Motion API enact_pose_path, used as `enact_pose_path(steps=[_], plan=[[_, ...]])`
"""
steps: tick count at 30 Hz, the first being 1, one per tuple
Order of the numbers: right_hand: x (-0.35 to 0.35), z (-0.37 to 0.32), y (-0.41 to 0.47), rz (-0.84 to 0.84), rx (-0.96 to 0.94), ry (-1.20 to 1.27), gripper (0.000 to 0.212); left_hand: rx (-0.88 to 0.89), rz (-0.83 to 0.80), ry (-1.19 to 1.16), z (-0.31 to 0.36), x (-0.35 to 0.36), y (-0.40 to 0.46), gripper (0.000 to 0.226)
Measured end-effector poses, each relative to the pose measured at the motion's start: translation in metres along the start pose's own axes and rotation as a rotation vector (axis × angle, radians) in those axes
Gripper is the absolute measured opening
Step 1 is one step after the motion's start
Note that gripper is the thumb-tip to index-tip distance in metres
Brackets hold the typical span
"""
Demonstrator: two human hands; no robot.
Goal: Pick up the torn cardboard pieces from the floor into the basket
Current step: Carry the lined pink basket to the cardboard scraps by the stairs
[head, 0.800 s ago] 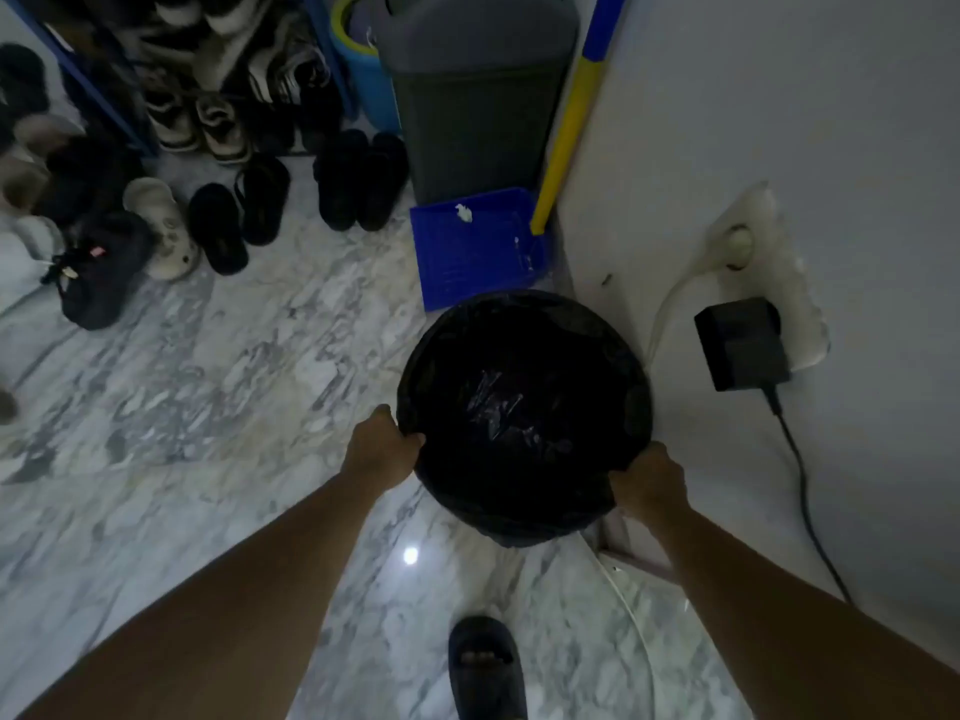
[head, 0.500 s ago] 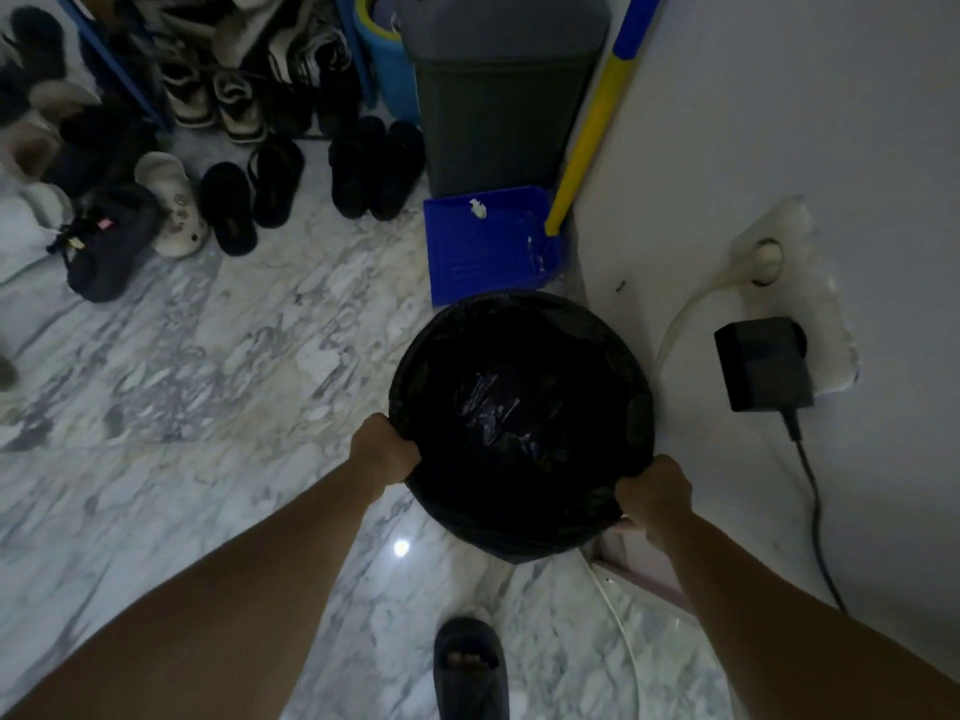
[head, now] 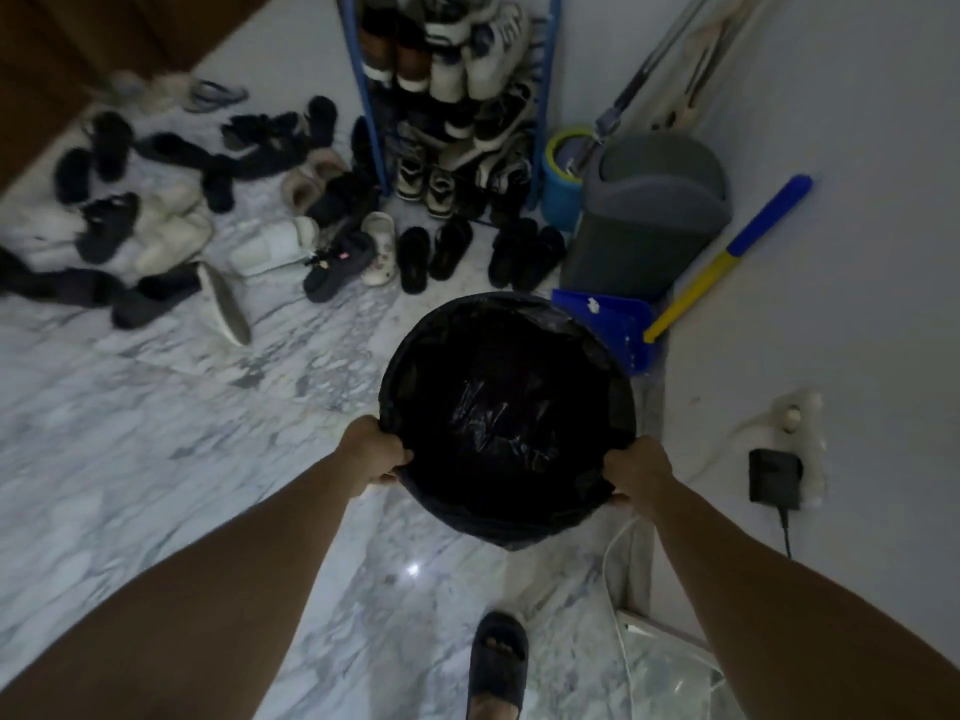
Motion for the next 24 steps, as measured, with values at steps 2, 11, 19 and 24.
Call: enact_pose_path(steps=[2, 11, 19, 24], plan=[[0.007, -0.032, -0.033, -0.025, -0.022, -0.004, 0.032, -0.006, 0.034, -0.05, -0.001, -0.036, -0.019, 0.032], [0.092, -0.174, -0.228, -0.097, -0.254, -0.154, 0.02, 0.051, 0.177, -0.347, -0.052, -0.247, -0.131, 0.021], [0.213, -0.259, -0.448, -0.287, -0.526, -0.229, 0.021, 0.142, 0.366, -0.637, -0.155, -0.444, -0.261, 0.008], [0.315, -0.295, -0.567, -0.397, -0.686, -0.34, 0.012, 0.163, 0.492, -0.806, -0.25, -0.554, -0.34, 0.007]])
Point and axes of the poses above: each hand's wrist, its own y-axis towards the middle knuckle, its own x-axis out of the palm, z = x × y, the point moved 4 cm from there along y, towards the middle knuckle, and after that the axes turned 10 degrees about -y, right-handed, at the moved point
